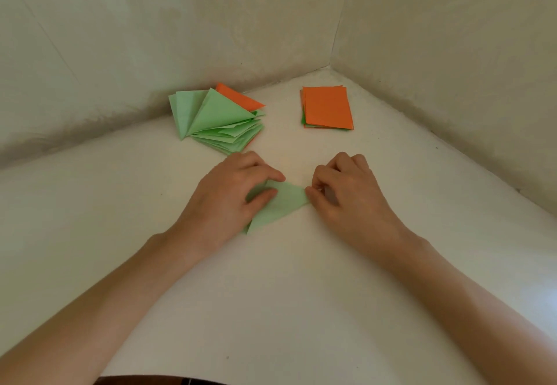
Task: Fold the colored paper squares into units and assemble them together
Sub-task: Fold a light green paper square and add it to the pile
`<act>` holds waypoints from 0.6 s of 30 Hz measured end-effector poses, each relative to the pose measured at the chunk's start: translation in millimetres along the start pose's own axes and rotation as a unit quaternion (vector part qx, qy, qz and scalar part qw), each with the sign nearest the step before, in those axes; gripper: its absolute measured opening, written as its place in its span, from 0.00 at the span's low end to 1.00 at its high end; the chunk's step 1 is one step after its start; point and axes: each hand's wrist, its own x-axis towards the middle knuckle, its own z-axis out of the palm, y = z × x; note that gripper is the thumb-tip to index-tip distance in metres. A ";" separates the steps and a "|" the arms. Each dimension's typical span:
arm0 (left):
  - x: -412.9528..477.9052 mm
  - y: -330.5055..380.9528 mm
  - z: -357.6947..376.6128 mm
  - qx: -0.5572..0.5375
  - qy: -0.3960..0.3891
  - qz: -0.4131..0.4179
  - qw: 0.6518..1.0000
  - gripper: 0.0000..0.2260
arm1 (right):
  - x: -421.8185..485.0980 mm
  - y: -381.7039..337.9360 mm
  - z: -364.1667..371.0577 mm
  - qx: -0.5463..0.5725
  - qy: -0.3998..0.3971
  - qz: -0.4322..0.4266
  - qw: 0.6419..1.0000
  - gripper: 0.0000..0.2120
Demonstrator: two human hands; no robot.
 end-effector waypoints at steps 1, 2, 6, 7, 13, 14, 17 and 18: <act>1.5 -0.5 0.2 0.017 -0.002 0.024 1.000 0.13 | 0.4 0.8 1.3 -0.005 -0.001 -0.005 1.000 0.10; 2.9 -0.1 -0.4 0.027 -0.005 0.055 0.998 0.12 | 0.9 1.2 2.5 -0.011 0.001 -0.010 1.000 0.10; -1.3 7.8 1.2 0.091 -0.061 0.167 0.980 0.11 | 0.9 1.1 6.6 -0.026 0.019 -0.022 0.999 0.08; -3.3 10.1 1.6 0.111 -0.086 0.174 0.975 0.12 | 0.9 1.0 6.6 -0.026 0.020 -0.023 0.999 0.08; -19.2 10.7 -6.6 0.116 -0.136 0.161 0.971 0.16 | 0.0 0.4 5.3 -0.035 0.017 -0.030 0.999 0.09; -22.7 10.0 -7.1 0.113 -0.140 0.153 0.972 0.17 | -0.2 0.6 5.3 -0.036 0.013 -0.030 0.999 0.09; -25.8 11.5 -4.8 0.113 -0.150 0.125 0.974 0.21 | -0.6 1.8 4.2 -0.037 0.002 -0.033 0.999 0.06; -24.3 13.8 -3.6 0.114 -0.151 0.116 0.975 0.21 | -0.7 2.1 3.8 -0.036 -0.001 -0.033 0.999 0.06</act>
